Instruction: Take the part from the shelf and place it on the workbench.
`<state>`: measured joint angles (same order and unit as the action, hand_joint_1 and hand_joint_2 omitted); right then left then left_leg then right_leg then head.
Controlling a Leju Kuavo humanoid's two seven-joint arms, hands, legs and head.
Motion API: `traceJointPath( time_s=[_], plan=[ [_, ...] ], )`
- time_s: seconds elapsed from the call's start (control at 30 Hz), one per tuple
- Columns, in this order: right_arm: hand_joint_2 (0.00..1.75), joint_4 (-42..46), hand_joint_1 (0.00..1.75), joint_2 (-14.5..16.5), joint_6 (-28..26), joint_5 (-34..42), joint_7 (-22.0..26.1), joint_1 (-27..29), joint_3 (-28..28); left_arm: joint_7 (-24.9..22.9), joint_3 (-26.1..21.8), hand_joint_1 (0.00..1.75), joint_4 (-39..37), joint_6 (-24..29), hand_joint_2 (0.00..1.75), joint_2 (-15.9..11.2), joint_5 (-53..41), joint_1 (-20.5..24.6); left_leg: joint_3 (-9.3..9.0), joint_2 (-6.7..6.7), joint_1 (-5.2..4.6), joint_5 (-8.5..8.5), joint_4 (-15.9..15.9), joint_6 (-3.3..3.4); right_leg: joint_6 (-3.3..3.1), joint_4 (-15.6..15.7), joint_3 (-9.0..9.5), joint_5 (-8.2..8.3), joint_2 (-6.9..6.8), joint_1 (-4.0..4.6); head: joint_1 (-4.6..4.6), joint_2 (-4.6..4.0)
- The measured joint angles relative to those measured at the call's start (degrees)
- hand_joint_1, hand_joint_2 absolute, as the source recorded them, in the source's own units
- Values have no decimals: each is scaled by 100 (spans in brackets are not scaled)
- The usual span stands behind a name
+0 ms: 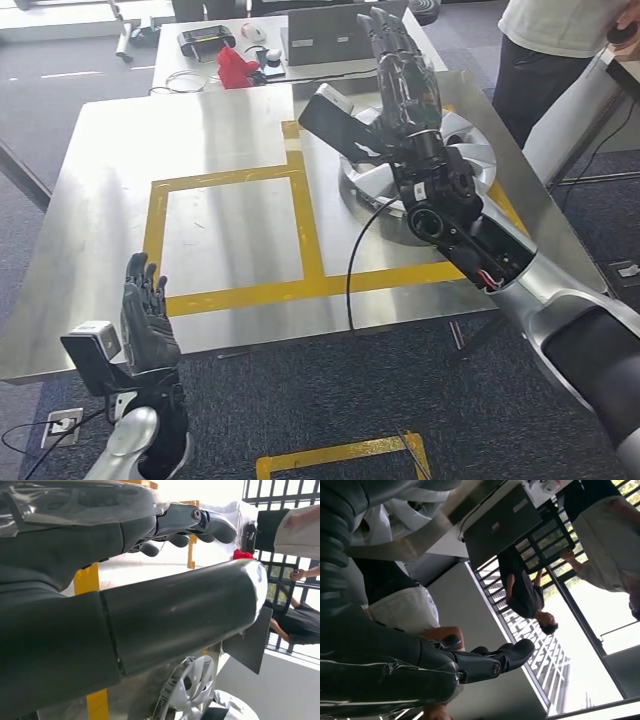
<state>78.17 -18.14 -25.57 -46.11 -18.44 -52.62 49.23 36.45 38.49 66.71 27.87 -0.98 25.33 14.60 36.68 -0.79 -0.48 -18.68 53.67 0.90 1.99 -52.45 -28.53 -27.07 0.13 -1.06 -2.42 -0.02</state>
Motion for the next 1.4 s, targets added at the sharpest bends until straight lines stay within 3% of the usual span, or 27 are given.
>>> traceJointPath(
  time_s=[0.33,0.4,0.47,0.53,0.57,0.6,0.63,0.73,0.8,0.87,0.9,0.97,1.03,1.07,1.1,1.13,1.23,1.27,1.3,1.4],
  plan=[
    [175,11,0,0,-54,14,10,73,18,3,0,0,7,-52,0,-22,37,3,1,2,-18,-96,100,84,74,7,59,-47,1,-14,5,0],
    [175,34,0,-5,-67,14,8,83,9,11,0,0,8,-61,0,-17,37,10,-27,17,12,-81,55,113,98,-82,37,-140,-2,-16,-5,1],
    [175,58,0,-21,-78,13,5,96,2,17,1,0,8,-67,0,-9,36,18,-53,35,41,-67,8,137,125,-589,-183,-460,-4,-18,-56,1],
    [175,66,0,-42,-81,13,2,134,2,18,1,0,7,-72,0,-4,37,17,-53,39,43,-66,6,144,153,-1444,-583,-835,-4,-16,-114,0],
    [175,67,0,-51,-81,13,-1,162,3,17,1,0,7,-72,0,-2,37,13,-52,40,45,-66,9,143,165,-1741,-732,-905,-5,-20,-133,0],
    [175,67,0,-57,-81,13,-3,186,3,16,0,0,6,-72,0,-1,37,9,-51,40,49,-66,15,142,172,-1822,-783,-856,-7,-25,-146,0],
    [175,69,0,-60,-81,13,-4,199,3,16,1,0,6,-72,0,1,38,7,-50,40,56,-67,28,135,179,-1646,-711,-687,-10,-35,-159,0],
    [175,92,0,-66,-81,13,-3,200,-4,16,1,0,7,-72,0,4,39,10,-30,32,72,-70,94,60,181,-472,-145,-114,1,-50,-194,1],
    [175,105,0,-73,-81,13,-3,202,-7,16,0,0,8,-72,0,3,39,13,-7,19,68,-35,118,-26,115,-190,-25,-36,39,-21,-194,1],
    [175,116,0,-78,-81,13,-3,201,-7,17,0,0,8,-72,0,-2,40,11,15,13,73,6,115,-109,11,-197,-80,12,51,-15,-160,1],
    [175,123,0,-79,-81,13,-2,198,-6,17,0,0,7,-72,0,-5,40,10,49,19,79,-55,167,-145,-46,-194,-109,44,45,-21,-131,1],
    [175,136,0,-79,-81,13,-1,193,-4,18,0,0,7,-72,0,-10,39,10,231,34,92,-445,629,-205,-151,-179,-186,124,26,-35,-42,0],
    [175,141,0,-81,-81,13,-2,199,-3,17,0,0,7,-72,0,-15,40,7,509,41,96,-968,1469,-248,-204,-184,-290,197,16,-15,29,0],
    [175,141,0,-82,-81,13,-2,204,1,17,0,0,6,-72,0,-19,41,5,586,41,96,-1115,1789,-254,-213,-188,-342,233,15,-2,44,0],
    [175,141,0,-83,-81,13,-2,209,5,16,0,0,6,-72,0,-21,42,4,561,41,92,-1152,1911,-246,-217,-191,-390,267,16,12,53,1],
    [175,142,0,-83,-81,13,-1,213,9,16,0,0,6,-72,0,-23,42,5,416,41,87,-1083,1790,-222,-216,-194,-428,296,19,26,60,1],
    [175,145,0,-85,-81,12,-1,210,5,17,0,0,7,-72,0,-22,43,16,-397,41,31,-725,576,-68,-194,-196,-489,362,23,63,62,0],
    [175,146,0,-87,-81,11,-2,207,1,19,0,0,8,-72,0,-20,43,20,-570,43,6,-664,285,-27,-172,-191,-499,387,19,64,53,0],
    [175,148,0,-89,-81,10,-3,207,-2,20,0,0,8,-72,0,-20,42,24,-646,45,-17,-648,134,2,-142,-186,-509,413,14,57,49,0],
    [175,155,0,-94,-81,4,-7,212,-10,22,0,0,8,-76,0,-9,41,32,-640,66,-13,-548,16,65,-45,-191,-548,426,15,51,56,1]
  ],
)
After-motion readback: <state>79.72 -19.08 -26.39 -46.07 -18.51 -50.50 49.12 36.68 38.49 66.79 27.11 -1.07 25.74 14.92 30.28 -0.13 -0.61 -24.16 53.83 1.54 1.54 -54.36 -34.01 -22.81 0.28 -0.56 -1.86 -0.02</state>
